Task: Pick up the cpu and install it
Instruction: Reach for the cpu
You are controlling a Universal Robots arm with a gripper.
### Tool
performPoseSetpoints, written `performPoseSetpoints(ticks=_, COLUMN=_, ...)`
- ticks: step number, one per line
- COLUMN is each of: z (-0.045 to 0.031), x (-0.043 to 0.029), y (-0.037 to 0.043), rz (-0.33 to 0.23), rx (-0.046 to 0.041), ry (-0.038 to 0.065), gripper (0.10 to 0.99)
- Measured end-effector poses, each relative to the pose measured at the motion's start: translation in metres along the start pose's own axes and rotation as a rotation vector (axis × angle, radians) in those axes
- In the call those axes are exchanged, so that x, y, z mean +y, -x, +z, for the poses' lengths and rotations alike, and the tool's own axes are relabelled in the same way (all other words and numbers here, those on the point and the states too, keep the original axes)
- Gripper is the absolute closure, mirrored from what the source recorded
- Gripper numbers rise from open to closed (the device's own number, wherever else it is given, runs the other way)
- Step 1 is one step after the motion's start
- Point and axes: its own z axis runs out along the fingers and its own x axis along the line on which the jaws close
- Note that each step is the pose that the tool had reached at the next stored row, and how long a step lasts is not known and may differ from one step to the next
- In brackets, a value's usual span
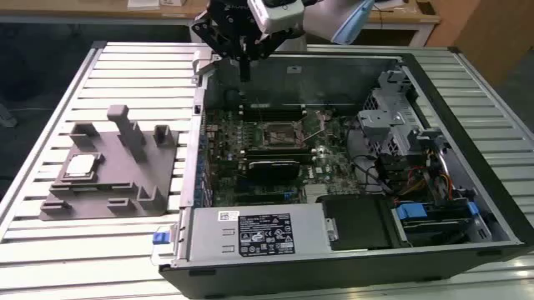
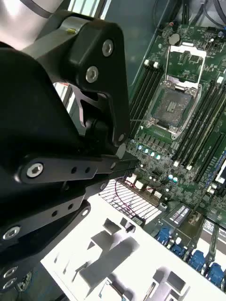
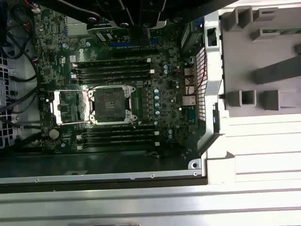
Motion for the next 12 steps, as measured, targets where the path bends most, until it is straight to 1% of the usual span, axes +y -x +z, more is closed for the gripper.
performPoseSetpoints(ticks=8, z=0.0000, x=0.0000, y=0.0000, rz=0.000, rx=0.0000, ry=0.000, gripper=0.980)
performPoseSetpoints(ticks=12, z=0.0000, x=-0.0002, y=-0.0021, rz=0.000, rx=-0.0001, ry=0.000, gripper=0.980)
